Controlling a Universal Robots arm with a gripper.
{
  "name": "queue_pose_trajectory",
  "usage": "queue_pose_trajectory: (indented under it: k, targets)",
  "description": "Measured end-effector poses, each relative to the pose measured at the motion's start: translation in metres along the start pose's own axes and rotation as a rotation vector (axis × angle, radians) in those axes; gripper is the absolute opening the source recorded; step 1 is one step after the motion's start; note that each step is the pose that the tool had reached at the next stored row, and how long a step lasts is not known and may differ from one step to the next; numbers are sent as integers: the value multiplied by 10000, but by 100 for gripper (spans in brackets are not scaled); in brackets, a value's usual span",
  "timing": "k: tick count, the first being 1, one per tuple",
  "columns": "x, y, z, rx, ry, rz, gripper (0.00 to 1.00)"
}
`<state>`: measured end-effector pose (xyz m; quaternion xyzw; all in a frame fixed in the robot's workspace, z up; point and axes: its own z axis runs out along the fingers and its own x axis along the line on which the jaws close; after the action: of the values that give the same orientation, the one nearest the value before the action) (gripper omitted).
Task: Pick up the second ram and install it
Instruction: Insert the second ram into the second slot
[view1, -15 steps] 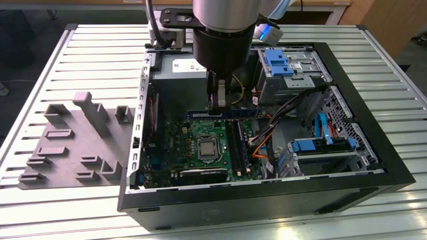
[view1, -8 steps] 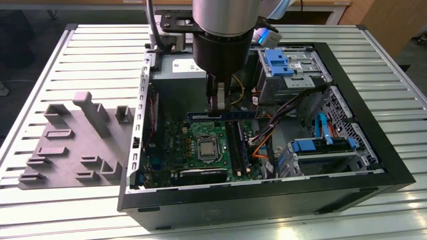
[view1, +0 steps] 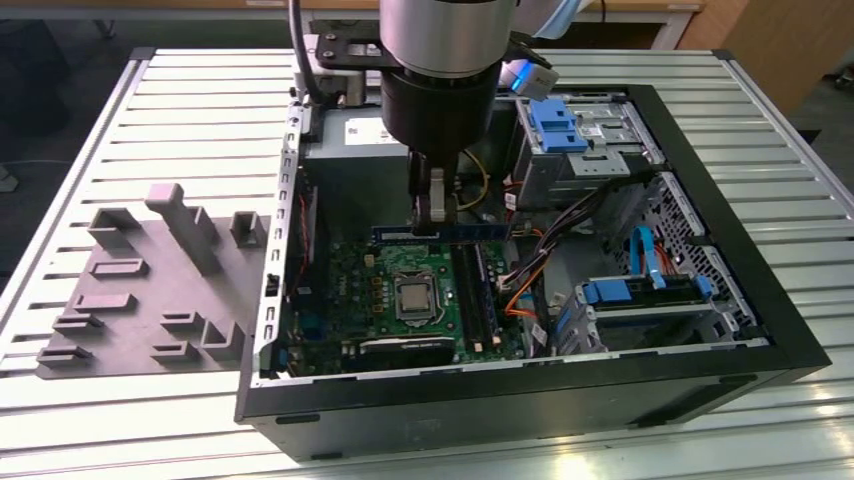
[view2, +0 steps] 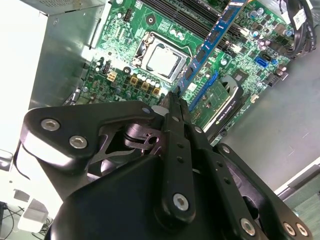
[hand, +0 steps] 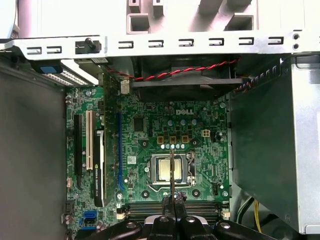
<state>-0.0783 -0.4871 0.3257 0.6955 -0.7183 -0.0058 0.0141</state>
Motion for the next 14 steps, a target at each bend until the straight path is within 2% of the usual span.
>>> queue_pose_trajectory:
  k: [11,14]
  targets:
    - [0,0,3,0,-1,9,11]
    - [0,0,4,-1,-5,138,11]
